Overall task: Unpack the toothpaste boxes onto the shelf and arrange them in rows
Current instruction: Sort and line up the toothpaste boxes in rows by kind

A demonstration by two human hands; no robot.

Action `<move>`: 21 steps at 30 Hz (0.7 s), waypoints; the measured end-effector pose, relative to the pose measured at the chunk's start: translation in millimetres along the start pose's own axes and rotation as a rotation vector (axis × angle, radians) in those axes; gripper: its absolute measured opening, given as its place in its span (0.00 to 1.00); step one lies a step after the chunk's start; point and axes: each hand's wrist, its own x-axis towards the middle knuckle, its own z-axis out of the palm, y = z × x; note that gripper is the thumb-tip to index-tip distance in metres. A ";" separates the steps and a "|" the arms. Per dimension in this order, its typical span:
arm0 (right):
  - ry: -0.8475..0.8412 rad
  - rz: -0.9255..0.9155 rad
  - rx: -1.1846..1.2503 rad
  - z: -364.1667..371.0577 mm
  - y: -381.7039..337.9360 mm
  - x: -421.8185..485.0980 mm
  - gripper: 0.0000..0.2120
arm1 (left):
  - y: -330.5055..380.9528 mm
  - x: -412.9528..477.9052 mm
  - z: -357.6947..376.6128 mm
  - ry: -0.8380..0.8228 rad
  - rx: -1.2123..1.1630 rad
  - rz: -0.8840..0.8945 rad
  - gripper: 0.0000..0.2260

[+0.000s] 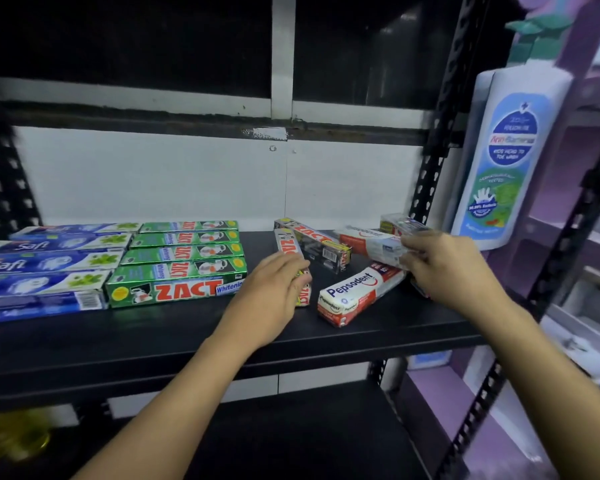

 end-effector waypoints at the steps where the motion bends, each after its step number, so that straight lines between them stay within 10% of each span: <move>1: 0.007 0.001 -0.015 0.7 -1.7 -4.9 0.10 | 0.6 0.0 -1.2 -0.005 -0.011 -0.009 0.18; 11: 0.091 -0.091 -0.056 -6.0 -28.5 -6.2 0.16 | -35.9 -13.6 -58.8 0.098 0.182 -0.051 0.22; 21: -0.436 -0.403 0.158 26.2 -105.0 6.3 0.21 | -76.4 -42.5 -73.5 0.037 0.229 -0.257 0.25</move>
